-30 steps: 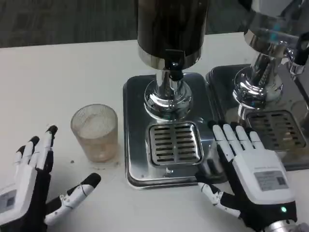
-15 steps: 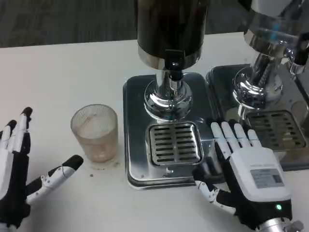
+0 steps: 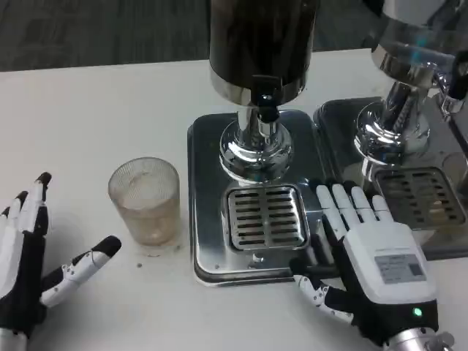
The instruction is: Grasp the cup under the faucet to collect the drink, then remove the cup.
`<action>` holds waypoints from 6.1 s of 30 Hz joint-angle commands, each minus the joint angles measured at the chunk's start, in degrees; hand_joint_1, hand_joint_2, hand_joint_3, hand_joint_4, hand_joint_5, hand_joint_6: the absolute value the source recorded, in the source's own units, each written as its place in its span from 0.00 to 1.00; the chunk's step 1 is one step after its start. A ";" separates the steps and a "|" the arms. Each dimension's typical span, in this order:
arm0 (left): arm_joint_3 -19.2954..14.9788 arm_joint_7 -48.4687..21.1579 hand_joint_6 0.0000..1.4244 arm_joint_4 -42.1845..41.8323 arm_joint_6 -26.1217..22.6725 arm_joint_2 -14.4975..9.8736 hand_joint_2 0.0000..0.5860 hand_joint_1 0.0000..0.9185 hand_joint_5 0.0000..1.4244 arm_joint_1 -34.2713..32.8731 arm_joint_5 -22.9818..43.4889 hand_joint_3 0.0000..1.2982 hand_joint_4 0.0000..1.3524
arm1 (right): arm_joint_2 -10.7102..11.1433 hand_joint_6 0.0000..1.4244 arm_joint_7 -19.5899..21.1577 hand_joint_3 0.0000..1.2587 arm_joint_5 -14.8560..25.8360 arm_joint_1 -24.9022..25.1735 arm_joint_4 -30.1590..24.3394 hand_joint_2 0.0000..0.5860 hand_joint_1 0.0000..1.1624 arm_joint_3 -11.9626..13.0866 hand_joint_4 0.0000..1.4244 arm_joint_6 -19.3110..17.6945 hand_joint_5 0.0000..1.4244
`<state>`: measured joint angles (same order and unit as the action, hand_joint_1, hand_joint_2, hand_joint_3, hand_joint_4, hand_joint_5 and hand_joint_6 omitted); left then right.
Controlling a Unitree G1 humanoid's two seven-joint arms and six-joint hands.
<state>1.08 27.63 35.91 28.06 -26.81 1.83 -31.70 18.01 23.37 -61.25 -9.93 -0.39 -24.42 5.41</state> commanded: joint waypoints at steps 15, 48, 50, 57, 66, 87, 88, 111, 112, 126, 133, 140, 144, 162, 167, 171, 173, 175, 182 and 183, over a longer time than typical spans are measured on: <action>6.54 1.30 0.00 21.68 9.82 1.61 0.00 0.07 0.00 -14.98 1.60 0.00 0.00 | -0.64 0.00 1.12 0.00 -0.22 -1.18 -1.08 0.64 0.37 -0.36 0.00 1.82 0.00; 14.75 1.52 0.01 32.99 8.30 4.62 0.01 0.20 0.00 -26.96 -0.25 0.00 0.00 | -2.22 0.02 0.99 0.00 -1.11 -3.66 -3.01 0.60 0.38 -1.43 0.00 3.59 0.00; 15.00 1.23 0.03 33.38 8.16 4.57 0.01 0.22 0.01 -27.09 -0.40 0.00 0.00 | -2.21 0.02 0.91 0.00 -1.14 -3.68 -3.11 0.60 0.38 -1.45 0.00 3.60 0.00; 15.33 1.83 0.25 34.12 7.17 4.86 0.03 0.26 0.15 -27.14 0.06 0.00 0.00 | -2.08 0.03 0.84 0.00 -0.86 -2.85 -2.54 0.59 0.38 -1.34 0.00 3.26 0.00; 16.79 7.20 0.58 34.06 7.59 4.87 0.11 0.42 0.40 -27.23 -1.40 0.25 0.26 | -2.01 0.04 0.47 0.00 -0.42 -2.26 -2.08 0.59 0.39 -1.12 0.00 3.38 0.00; 19.49 24.32 0.81 31.28 8.07 4.64 0.14 0.50 0.65 -25.97 -5.70 0.51 0.53 | -1.40 0.06 -0.32 0.00 -0.20 -2.19 -2.60 0.60 0.40 -0.78 0.00 3.33 0.00; 19.43 24.64 0.81 31.15 8.12 4.71 0.14 0.50 0.65 -26.00 -5.69 0.51 0.53 | -1.34 0.06 -0.36 0.00 -0.20 -2.15 -2.61 0.60 0.41 -0.76 0.00 3.31 0.00; 19.96 28.88 0.84 21.15 11.64 4.61 0.14 0.51 0.65 -24.07 -7.81 0.52 0.53 | -1.27 0.06 -0.16 0.00 0.16 -2.54 -2.92 0.58 0.40 -0.72 0.00 3.06 0.00; 20.19 28.66 0.84 20.86 11.69 4.69 0.14 0.51 0.65 -24.11 -8.06 0.52 0.53 | -1.27 0.06 -0.11 0.00 0.22 -2.50 -2.88 0.58 0.40 -0.67 0.00 3.02 0.00; 22.42 22.94 0.83 22.68 11.95 7.61 0.13 0.50 0.65 -24.91 -8.00 0.52 0.52 | -2.16 0.06 0.52 0.00 -0.50 -4.04 -4.59 0.58 0.40 -0.70 0.00 4.20 0.00; 25.94 21.91 0.84 26.84 10.49 8.90 0.12 0.50 0.65 -29.49 -11.52 0.52 0.53 | -0.97 0.06 -1.40 0.00 -1.22 -3.70 -6.24 0.58 0.40 -0.90 0.00 4.12 0.00; 27.35 20.22 0.85 31.30 8.26 12.21 0.12 0.53 0.66 -33.15 -11.63 0.53 0.53 | -0.17 0.06 -2.68 0.00 -0.90 -2.99 -7.58 0.58 0.40 -0.12 0.00 4.03 0.00; 27.63 19.17 0.86 32.86 7.13 13.69 0.10 0.55 0.67 -34.16 -11.33 0.53 0.55 | -0.08 0.06 -2.79 0.00 -0.97 -3.14 -7.78 0.59 0.40 -0.14 0.00 4.00 0.00; 27.74 16.75 0.83 34.82 4.34 16.49 0.07 0.55 0.65 -36.63 -10.60 0.50 0.51 | -0.94 0.06 -2.31 0.00 -1.18 -5.59 -9.29 0.60 0.40 0.20 0.00 5.65 0.00; 27.58 20.19 0.70 33.49 5.53 15.53 0.09 0.31 0.53 -36.08 -11.01 0.29 0.33 | -0.94 0.06 -2.37 0.00 -0.90 -5.02 -8.70 0.60 0.40 0.17 0.00 5.30 0.00; 27.73 23.26 0.67 32.14 6.04 15.14 0.10 0.24 0.50 -35.83 -11.62 0.22 0.26 | -0.84 0.06 -2.43 0.00 -0.41 -4.82 -8.42 0.60 0.40 0.40 0.00 5.03 0.00; 27.76 23.71 0.66 32.07 6.17 15.10 0.10 0.22 0.49 -35.85 -11.53 0.17 0.25 | -0.76 0.06 -2.43 0.00 -0.28 -4.70 -8.26 0.60 0.40 0.49 0.00 4.88 0.00; 27.59 23.73 0.64 32.02 6.66 15.02 0.11 0.20 0.48 -35.81 -11.22 0.14 0.24 | -0.76 0.06 -2.36 0.00 -0.26 -4.61 -8.19 0.60 0.40 0.59 0.00 4.86 0.00; 26.89 23.65 0.60 30.91 9.28 14.09 0.05 0.08 0.45 -34.97 -10.53 0.11 0.20 | -0.90 0.06 -2.12 0.00 -0.15 -4.83 -8.07 0.59 0.40 0.88 0.00 4.84 0.00; 26.68 23.79 0.59 30.42 9.86 13.81 0.05 0.08 0.44 -34.67 -10.39 0.10 0.20 | -0.89 0.06 -2.07 0.00 -0.09 -4.90 -8.06 0.59 0.40 0.95 0.00 4.81 0.00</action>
<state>28.21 50.42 67.99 35.95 -11.77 -34.14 -42.96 17.08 20.93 -61.54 -14.63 -9.03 -23.77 10.59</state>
